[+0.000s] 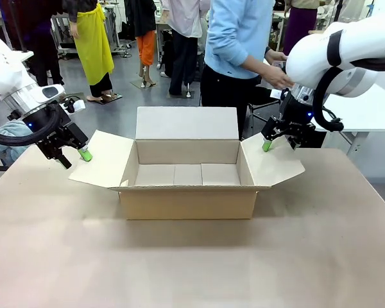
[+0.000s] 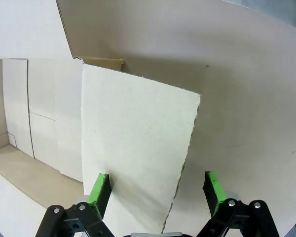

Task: Pack the gift set into the box.
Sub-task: Lift both hands away from the flaps of the Package Box.

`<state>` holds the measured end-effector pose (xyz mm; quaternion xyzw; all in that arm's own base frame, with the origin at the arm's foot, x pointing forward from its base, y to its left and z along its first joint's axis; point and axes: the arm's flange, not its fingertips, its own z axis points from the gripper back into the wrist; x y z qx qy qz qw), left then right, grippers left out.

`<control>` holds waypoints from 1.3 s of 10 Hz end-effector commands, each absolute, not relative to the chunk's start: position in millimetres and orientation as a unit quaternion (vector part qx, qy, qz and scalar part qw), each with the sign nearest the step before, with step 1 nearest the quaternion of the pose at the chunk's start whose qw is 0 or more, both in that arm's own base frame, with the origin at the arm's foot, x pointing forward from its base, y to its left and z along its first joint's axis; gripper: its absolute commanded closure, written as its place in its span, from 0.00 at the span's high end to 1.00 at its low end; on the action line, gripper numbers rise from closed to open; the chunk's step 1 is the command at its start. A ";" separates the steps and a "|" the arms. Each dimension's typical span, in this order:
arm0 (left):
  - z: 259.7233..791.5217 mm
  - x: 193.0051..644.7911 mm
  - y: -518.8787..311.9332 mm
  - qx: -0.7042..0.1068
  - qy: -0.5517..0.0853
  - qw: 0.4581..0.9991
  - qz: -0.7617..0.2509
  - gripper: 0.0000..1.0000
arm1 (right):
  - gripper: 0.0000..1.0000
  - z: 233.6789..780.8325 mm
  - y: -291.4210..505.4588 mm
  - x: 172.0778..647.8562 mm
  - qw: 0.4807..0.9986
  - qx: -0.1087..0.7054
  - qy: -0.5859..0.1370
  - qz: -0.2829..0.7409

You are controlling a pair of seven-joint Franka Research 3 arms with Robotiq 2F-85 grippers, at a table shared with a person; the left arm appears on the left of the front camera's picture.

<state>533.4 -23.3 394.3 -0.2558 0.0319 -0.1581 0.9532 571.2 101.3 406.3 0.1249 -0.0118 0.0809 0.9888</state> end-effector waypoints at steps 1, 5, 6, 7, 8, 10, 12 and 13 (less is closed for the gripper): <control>395.2 530.9 -24.2 -0.245 0.032 0.956 -0.155 1.00 | 1.00 408.6 101.9 571.4 0.990 0.114 -0.011 0.076; 395.2 530.9 -24.2 -0.245 0.032 0.956 -0.155 1.00 | 1.00 408.6 101.9 571.4 0.990 0.114 -0.011 0.076; 395.2 530.9 -24.2 -0.245 0.032 0.956 -0.155 1.00 | 1.00 408.6 101.9 571.4 0.990 0.114 -0.011 0.076; 395.2 530.9 -24.2 -0.245 0.032 0.956 -0.155 1.00 | 1.00 408.6 101.9 571.4 0.990 0.114 -0.011 0.076; 395.2 530.9 -24.2 -0.245 0.032 0.956 -0.155 1.00 | 1.00 408.6 101.9 571.4 0.990 0.114 -0.011 0.076; 395.2 530.9 -24.2 -0.245 0.032 0.956 -0.155 1.00 | 1.00 408.6 101.9 571.4 0.990 0.114 -0.011 0.076; 395.2 530.9 -24.2 -0.245 0.032 0.956 -0.155 1.00 | 1.00 408.6 101.9 571.4 0.990 0.114 -0.011 0.076; 395.2 530.9 -24.2 -0.245 0.032 0.956 -0.155 1.00 | 1.00 408.6 101.9 571.4 0.990 0.114 -0.011 0.076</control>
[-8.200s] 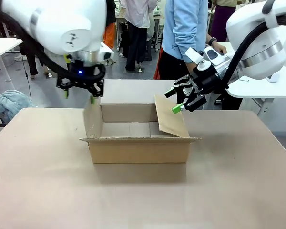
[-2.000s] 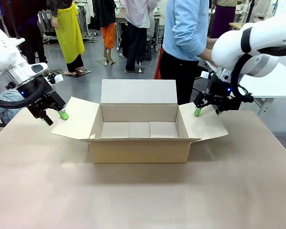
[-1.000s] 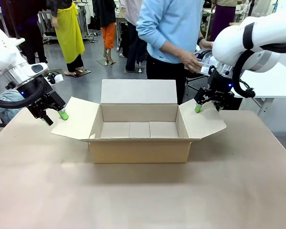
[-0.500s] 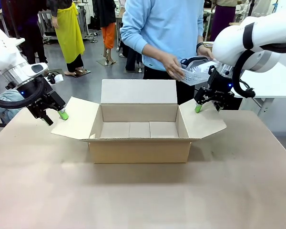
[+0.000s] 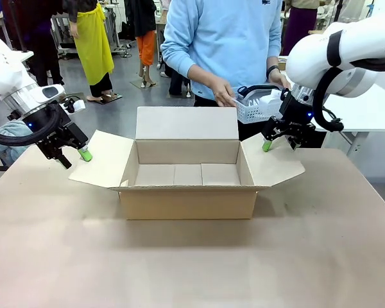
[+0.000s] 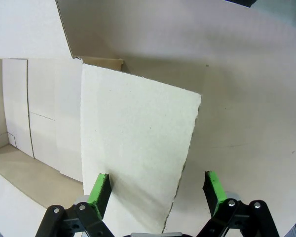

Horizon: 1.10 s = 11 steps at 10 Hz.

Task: Pack the gift set into the box.
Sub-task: Lift both hands away from the flaps of the Package Box.

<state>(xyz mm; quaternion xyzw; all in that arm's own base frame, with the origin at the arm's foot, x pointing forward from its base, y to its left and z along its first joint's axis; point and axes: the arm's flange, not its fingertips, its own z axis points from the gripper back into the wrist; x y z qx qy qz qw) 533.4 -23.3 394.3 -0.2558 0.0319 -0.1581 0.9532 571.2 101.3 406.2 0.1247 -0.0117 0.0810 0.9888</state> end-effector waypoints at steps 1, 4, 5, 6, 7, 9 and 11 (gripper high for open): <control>395.2 530.9 -24.2 -0.245 0.032 0.956 -0.155 1.00 | 1.00 408.6 101.9 571.4 0.990 0.114 -0.011 0.076; 395.2 530.9 -24.2 -0.245 0.032 0.956 -0.155 1.00 | 1.00 408.6 101.9 571.4 0.990 0.114 -0.011 0.076; 395.2 530.9 -24.2 -0.245 0.032 0.956 -0.155 1.00 | 1.00 408.6 101.9 571.4 0.990 0.114 -0.011 0.076; 395.2 530.9 -24.2 -0.245 0.032 0.956 -0.155 1.00 | 1.00 408.6 101.9 571.4 0.990 0.114 -0.011 0.076; 395.2 530.9 -24.2 -0.245 0.032 0.956 -0.155 1.00 | 1.00 408.6 101.9 571.4 0.990 0.114 -0.011 0.076; 395.2 530.9 -24.2 -0.245 0.032 0.956 -0.155 1.00 | 1.00 408.6 101.9 571.4 0.990 0.114 -0.011 0.076; 395.2 530.9 -24.2 -0.245 0.032 0.956 -0.155 1.00 | 1.00 408.6 101.9 571.4 0.990 0.114 -0.011 0.076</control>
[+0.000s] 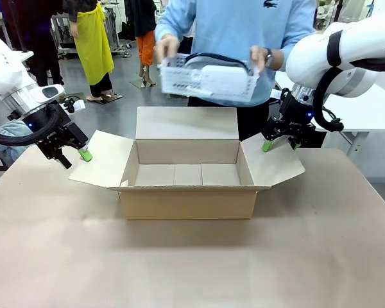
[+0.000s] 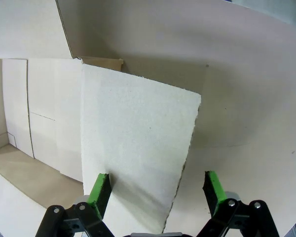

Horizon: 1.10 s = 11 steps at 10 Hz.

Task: Pack the gift set into the box.
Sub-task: Lift both hands away from the flaps of the Package Box.

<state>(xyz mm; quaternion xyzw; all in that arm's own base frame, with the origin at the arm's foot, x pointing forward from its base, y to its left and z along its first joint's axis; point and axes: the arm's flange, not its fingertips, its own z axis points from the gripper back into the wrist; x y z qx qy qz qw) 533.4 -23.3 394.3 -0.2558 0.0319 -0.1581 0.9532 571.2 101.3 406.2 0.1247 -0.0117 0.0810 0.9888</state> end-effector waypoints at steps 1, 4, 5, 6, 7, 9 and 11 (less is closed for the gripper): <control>395.2 530.9 -24.2 -0.245 0.032 0.956 -0.155 1.00 | 1.00 408.6 101.9 571.4 0.990 0.114 -0.011 0.076; 395.2 530.9 -24.2 -0.245 0.032 0.956 -0.155 1.00 | 1.00 408.6 101.9 571.4 0.990 0.114 -0.011 0.076; 395.2 530.9 -24.2 -0.245 0.032 0.956 -0.155 1.00 | 1.00 408.6 101.9 571.4 0.990 0.114 -0.011 0.076; 395.2 530.9 -24.2 -0.245 0.032 0.956 -0.155 1.00 | 1.00 408.6 101.9 571.4 0.990 0.114 -0.011 0.076; 395.2 530.9 -24.2 -0.245 0.032 0.956 -0.155 1.00 | 1.00 408.6 101.9 571.4 0.990 0.114 -0.011 0.076; 395.2 530.9 -24.2 -0.245 0.032 0.956 -0.155 1.00 | 1.00 408.6 101.9 571.4 0.990 0.114 -0.011 0.076; 395.2 530.9 -24.2 -0.245 0.032 0.956 -0.155 1.00 | 1.00 408.6 101.9 571.4 0.990 0.114 -0.011 0.076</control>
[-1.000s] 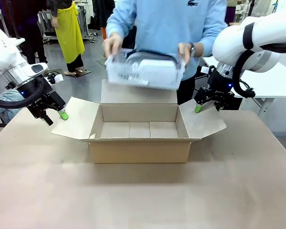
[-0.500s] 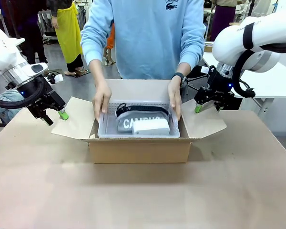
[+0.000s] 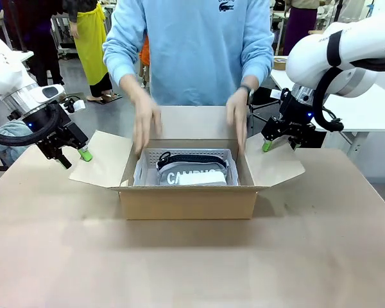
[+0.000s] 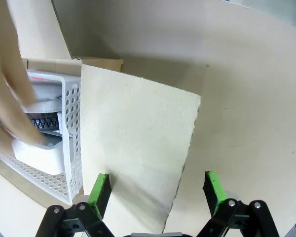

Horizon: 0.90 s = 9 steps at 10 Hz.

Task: Pack the gift set into the box.
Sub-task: Lift both hands away from the flaps of the Package Box.

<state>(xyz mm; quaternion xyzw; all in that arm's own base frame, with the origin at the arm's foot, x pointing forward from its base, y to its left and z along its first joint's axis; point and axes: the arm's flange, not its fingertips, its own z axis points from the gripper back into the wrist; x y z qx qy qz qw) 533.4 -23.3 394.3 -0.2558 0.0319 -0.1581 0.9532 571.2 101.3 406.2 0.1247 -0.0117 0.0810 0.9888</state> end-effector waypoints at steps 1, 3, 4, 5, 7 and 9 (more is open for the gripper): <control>395.2 530.9 -24.2 -0.245 0.032 0.956 -0.155 1.00 | 1.00 408.6 101.9 571.4 0.990 0.114 -0.011 0.076; 428.2 516.1 -7.9 -0.335 0.068 0.919 -0.196 1.00 | 1.00 431.8 79.0 561.3 0.978 0.183 -0.002 0.098; 453.6 502.1 15.3 -0.404 0.069 0.888 -0.208 1.00 | 1.00 456.5 49.3 548.4 0.958 0.268 -0.004 0.105; 470.8 489.5 40.0 -0.484 0.074 0.843 -0.221 1.00 | 1.00 475.8 15.2 532.2 0.927 0.358 -0.011 0.112; 482.4 469.1 94.7 -0.652 0.056 0.717 -0.240 1.00 | 1.00 490.3 -50.1 491.8 0.833 0.543 -0.034 0.096; 475.0 447.2 151.6 -0.692 0.001 0.679 -0.246 1.00 | 1.00 475.6 -102.3 446.7 0.773 0.623 -0.117 0.029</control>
